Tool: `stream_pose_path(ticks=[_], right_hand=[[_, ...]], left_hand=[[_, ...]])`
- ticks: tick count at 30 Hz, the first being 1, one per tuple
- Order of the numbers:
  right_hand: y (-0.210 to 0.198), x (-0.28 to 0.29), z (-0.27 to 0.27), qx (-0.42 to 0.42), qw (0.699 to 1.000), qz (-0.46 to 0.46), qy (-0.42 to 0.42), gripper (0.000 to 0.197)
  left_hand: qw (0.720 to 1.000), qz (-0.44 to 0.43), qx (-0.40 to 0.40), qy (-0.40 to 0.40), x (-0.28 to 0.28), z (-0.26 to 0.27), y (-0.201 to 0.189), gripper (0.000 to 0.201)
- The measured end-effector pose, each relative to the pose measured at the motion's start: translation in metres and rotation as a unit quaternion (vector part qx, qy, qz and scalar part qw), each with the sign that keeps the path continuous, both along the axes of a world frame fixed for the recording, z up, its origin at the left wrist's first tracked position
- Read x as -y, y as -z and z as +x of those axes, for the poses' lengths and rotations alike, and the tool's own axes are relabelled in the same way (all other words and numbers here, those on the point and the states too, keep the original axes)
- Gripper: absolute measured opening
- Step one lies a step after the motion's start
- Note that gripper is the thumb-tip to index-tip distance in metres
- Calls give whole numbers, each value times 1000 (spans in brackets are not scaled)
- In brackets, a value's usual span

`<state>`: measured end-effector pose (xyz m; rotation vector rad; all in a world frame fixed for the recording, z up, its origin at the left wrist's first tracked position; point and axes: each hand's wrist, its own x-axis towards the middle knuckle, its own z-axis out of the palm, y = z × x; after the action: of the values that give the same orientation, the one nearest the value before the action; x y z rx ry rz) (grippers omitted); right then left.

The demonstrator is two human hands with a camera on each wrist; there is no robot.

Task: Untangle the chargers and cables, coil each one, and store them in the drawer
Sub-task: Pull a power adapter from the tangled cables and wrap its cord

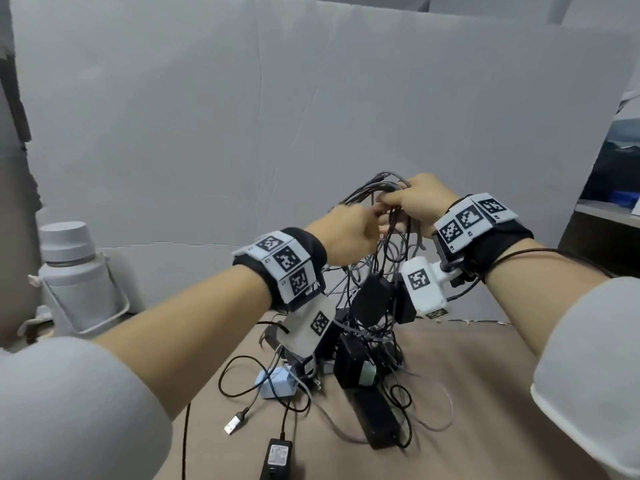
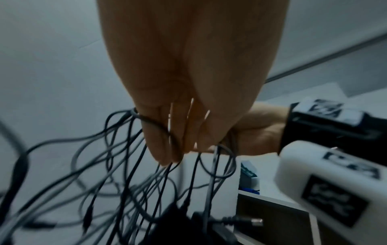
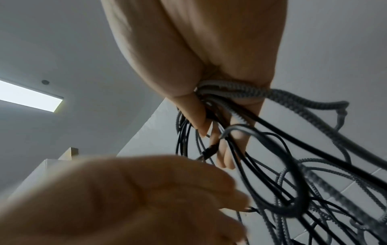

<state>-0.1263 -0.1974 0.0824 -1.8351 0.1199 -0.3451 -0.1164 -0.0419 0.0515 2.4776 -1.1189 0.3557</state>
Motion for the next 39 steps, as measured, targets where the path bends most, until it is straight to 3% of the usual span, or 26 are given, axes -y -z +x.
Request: stream_pose_path(ticks=[2, 6, 11, 16, 18, 22, 25, 27, 30, 35, 37, 39], right_hand=[[-1, -1, 0, 1, 1000, 15, -14, 14], [1, -8, -2, 11, 998, 43, -48, 12], [2, 2, -5, 19, 998, -27, -46, 16], [5, 13, -9, 3, 995, -95, -20, 19], [6, 18, -6, -9, 994, -111, 0, 22], [10, 32, 0, -34, 994, -98, 46, 19], [17, 36, 5, -48, 991, -91, 89, 19], [22, 33, 9, -58, 986, -103, 115, 21], [30, 25, 18, -84, 975, -162, 123, 32], [50, 2, 14, -146, 953, -260, 52, 28], [53, -3, 11, -183, 933, -311, 17, 24], [47, -5, 6, -224, 894, -387, -1, 35]], left_hand=[[998, 17, -60, 15, 2, 13, 15, 22], [965, -95, -222, 105, 8, 12, 32, 27], [953, -130, -261, 80, 0, 15, 35, 35], [942, -172, -285, 46, -18, 22, 31, 20], [911, -264, -314, 32, -27, 29, 27, 19], [789, -456, -410, -22, -49, 42, 13, 33], [731, -488, -477, -25, -64, 42, 4, 39], [716, -488, -500, -2, -68, 40, -2, 47], [759, -457, -460, 49, -67, 34, -14, 53], [862, -443, -244, 42, -64, 29, -41, 26], [876, -436, -202, 37, -66, 28, -50, 27], [885, -426, -186, 39, -66, 27, -57, 28]])
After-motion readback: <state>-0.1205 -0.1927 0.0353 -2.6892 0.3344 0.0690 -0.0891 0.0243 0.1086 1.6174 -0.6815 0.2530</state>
